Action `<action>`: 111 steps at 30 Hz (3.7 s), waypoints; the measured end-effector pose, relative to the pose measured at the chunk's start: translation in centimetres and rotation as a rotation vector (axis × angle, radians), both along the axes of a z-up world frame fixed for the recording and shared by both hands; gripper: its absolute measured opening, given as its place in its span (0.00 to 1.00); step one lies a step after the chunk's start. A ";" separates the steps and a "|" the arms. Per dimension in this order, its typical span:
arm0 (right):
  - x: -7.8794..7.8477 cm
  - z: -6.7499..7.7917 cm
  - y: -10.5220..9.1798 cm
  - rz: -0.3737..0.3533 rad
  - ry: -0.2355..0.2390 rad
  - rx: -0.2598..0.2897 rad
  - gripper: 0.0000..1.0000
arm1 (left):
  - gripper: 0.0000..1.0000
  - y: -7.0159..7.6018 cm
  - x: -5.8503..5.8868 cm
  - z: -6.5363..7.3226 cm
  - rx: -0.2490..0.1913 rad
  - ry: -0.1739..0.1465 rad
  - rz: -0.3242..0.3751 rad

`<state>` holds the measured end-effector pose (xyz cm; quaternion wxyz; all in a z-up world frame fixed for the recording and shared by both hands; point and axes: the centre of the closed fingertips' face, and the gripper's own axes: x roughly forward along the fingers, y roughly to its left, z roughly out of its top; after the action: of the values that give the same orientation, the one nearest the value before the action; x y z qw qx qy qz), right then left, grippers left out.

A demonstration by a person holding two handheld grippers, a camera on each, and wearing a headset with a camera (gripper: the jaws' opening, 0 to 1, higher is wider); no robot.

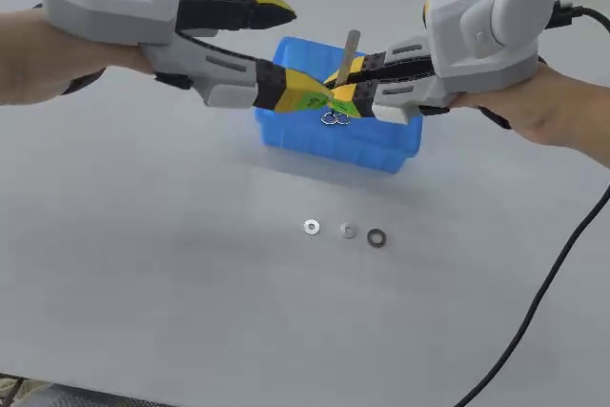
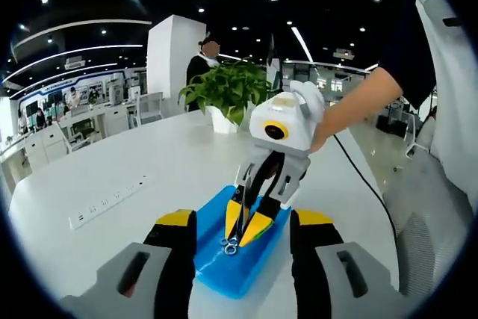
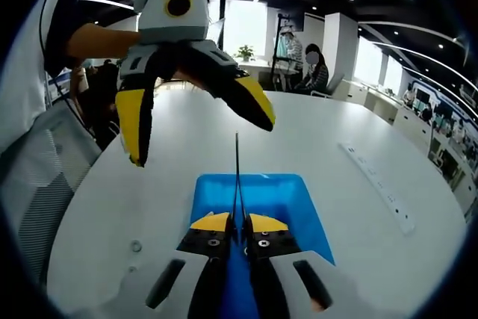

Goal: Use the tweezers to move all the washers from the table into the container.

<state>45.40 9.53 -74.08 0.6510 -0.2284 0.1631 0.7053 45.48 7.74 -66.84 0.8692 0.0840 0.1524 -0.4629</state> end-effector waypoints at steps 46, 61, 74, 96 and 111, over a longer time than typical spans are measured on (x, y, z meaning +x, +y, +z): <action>-0.8 -0.8 -0.1 0.066 0.017 -0.018 0.08 | 0.07 -2.5 0.0 -2.6 0.183 0.054 -0.313; -0.8 -0.6 -0.1 0.065 0.014 -0.017 0.10 | 0.06 -2.6 -0.6 -2.2 0.185 0.001 -0.347; -0.7 -0.2 0.3 0.045 0.009 -0.013 0.20 | 0.06 -2.1 -0.1 -2.0 0.206 -0.014 -0.360; -0.1 2.5 -2.3 -0.074 0.030 0.087 0.66 | 0.06 -1.1 0.2 0.5 0.240 -0.068 -0.363; -4.8 3.2 -6.4 -0.123 0.082 0.124 0.94 | 0.06 -2.0 -3.7 1.3 0.269 -0.080 -0.403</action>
<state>40.62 3.11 -70.86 0.6987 -0.1482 0.1596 0.6815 41.81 5.73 -65.51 0.7455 0.2461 0.1583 -0.5989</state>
